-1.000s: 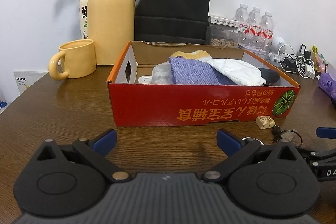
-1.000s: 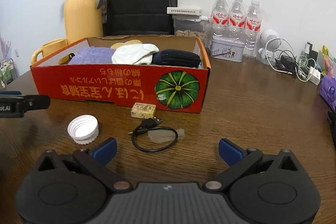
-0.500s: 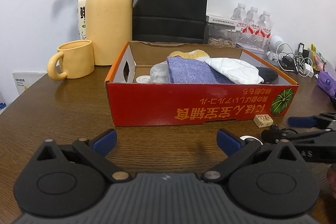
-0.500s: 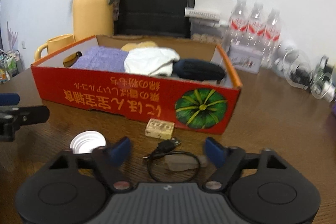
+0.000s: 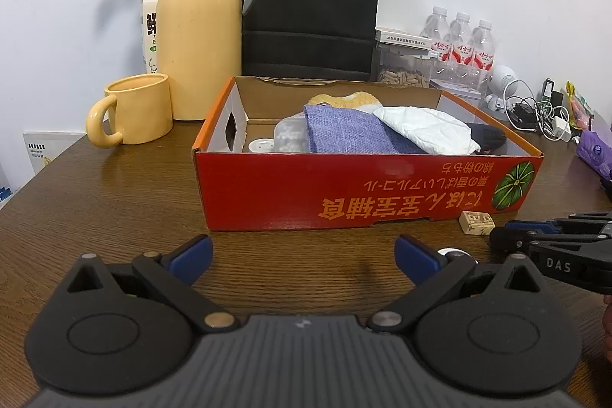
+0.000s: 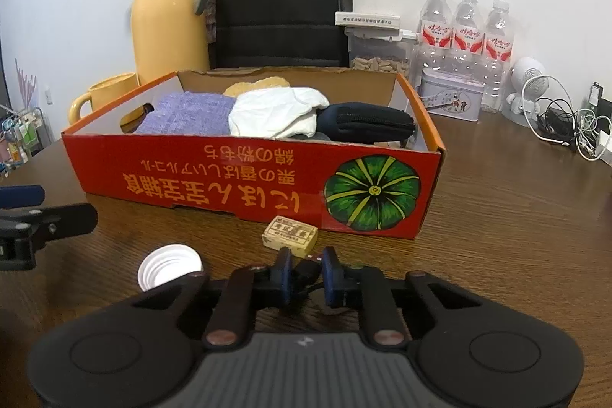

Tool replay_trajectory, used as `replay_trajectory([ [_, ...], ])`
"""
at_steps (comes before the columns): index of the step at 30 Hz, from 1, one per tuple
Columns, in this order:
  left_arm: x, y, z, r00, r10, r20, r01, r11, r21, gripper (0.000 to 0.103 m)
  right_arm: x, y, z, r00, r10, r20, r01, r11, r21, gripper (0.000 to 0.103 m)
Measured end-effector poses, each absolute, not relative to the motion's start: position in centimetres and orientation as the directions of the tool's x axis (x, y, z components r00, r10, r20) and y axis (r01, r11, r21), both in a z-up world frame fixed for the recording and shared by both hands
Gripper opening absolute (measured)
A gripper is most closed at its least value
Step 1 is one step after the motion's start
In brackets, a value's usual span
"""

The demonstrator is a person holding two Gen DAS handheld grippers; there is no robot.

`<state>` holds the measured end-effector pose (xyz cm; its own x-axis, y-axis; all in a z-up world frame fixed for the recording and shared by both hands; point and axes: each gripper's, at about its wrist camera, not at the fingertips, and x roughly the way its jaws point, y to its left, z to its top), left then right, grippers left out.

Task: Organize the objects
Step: 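Grasp the black cable with the right tool while the left tool grasps the white bottle cap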

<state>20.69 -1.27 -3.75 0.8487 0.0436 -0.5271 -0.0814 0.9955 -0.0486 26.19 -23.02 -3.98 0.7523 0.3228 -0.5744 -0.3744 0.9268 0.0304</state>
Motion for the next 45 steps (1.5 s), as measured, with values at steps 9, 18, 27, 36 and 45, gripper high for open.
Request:
replay_trajectory([
  [9,20.7,-1.3,-3.8,0.849,0.044,-0.527,-0.081,0.996,-0.048,0.103,24.5,-23.4,-3.1,0.811,0.308,-0.497,-0.356,0.934,-0.003,0.014],
  [18,20.8,-1.5,-3.9,0.844,0.037,-0.535,-0.073,0.996,-0.046,0.103,22.6,-24.8,-1.8,0.846,0.328,-0.421,-0.347,0.937,0.032,0.009],
  [27,20.3,-2.9,-4.1,0.851,-0.014,-0.524,-0.020,0.998,-0.059,0.103,21.3,-25.9,-1.0,0.862,0.350,-0.367,-0.351,0.934,0.067,0.006],
  [36,21.0,-7.2,-4.5,0.835,-0.065,-0.547,0.058,0.998,-0.029,0.103,20.5,-26.9,-0.4,0.872,0.365,-0.325,-0.353,0.930,0.097,0.006],
  [45,23.1,-9.2,-5.5,0.787,-0.051,-0.615,0.052,0.998,-0.016,0.061,20.4,-27.2,-0.3,0.876,0.363,-0.317,-0.347,0.932,0.108,0.006],
])
